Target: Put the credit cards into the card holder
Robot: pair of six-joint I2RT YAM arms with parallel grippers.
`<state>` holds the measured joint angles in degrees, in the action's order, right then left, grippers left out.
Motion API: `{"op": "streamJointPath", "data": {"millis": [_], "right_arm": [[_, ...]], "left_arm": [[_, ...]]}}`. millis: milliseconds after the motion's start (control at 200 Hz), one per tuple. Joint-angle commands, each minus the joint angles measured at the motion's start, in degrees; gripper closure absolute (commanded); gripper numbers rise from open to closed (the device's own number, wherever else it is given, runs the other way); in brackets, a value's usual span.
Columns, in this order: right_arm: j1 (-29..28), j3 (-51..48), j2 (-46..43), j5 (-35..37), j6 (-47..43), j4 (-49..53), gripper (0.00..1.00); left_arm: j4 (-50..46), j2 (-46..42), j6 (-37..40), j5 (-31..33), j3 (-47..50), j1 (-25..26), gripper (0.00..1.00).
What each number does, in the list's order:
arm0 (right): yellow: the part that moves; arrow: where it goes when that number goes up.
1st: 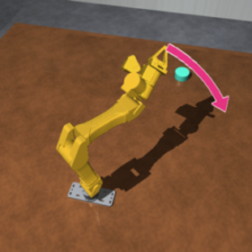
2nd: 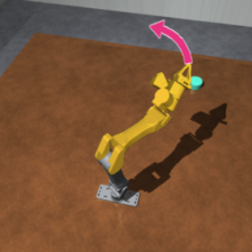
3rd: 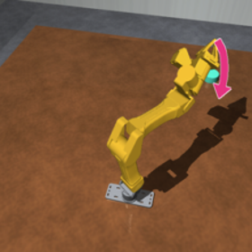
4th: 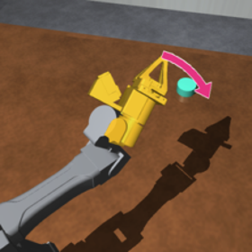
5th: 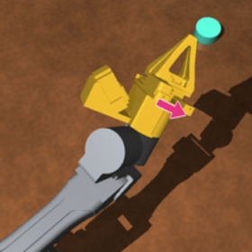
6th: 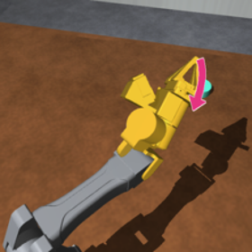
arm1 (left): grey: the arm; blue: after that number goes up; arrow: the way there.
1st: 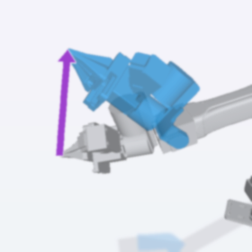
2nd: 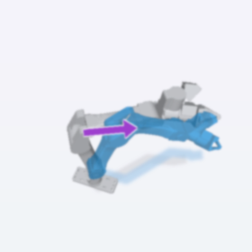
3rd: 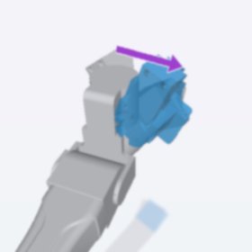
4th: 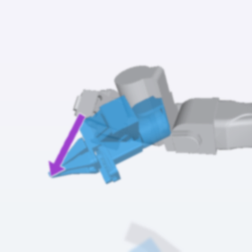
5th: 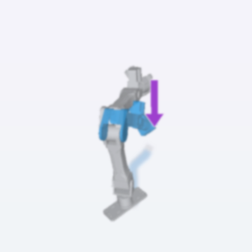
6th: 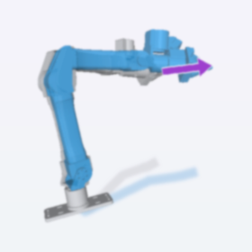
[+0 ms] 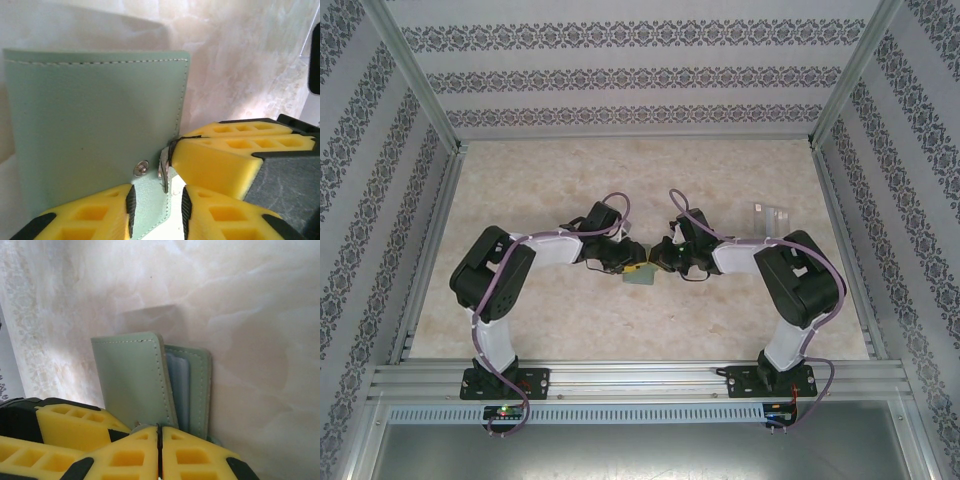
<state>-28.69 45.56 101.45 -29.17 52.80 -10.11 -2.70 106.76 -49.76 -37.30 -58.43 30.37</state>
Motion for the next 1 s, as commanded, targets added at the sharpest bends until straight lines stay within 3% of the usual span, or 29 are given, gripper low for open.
{"op": "streamJointPath", "data": {"millis": [0,230,395,460,575,784,999], "right_arm": [[-0.8,-0.1,2.5,2.4,-0.4,2.3,0.9],[-1.0,-0.3,2.1,1.2,0.5,-0.2,0.89],[-1.0,-0.1,-0.8,0.3,0.8,-1.3,0.81],[-1.3,0.8,-2.9,1.6,-1.0,1.4,0.79],[-3.0,3.8,-6.0,6.2,-5.5,9.3,0.75],[-8.5,11.4,-5.1,17.1,-12.2,23.8,0.66],[-13.0,19.1,-0.6,28.8,-14.2,34.9,0.65]], "left_arm": [[2.1,-3.3,0.1,0.9,2.1,-1.6,0.64],[0.4,-8.8,1.4,1.6,4.0,-4.4,0.62],[-8.1,-9.3,7.8,10.4,2.7,-6.3,0.64],[-7.5,-8.0,8.8,10.9,3.1,-6.7,0.68],[-3.6,-6.4,8.2,8.9,4.1,-6.7,0.75],[-0.8,-4.8,8.0,5.4,4.4,-6.7,0.75],[-0.4,-4.5,8.4,4.7,5.0,-6.7,0.74]]}}
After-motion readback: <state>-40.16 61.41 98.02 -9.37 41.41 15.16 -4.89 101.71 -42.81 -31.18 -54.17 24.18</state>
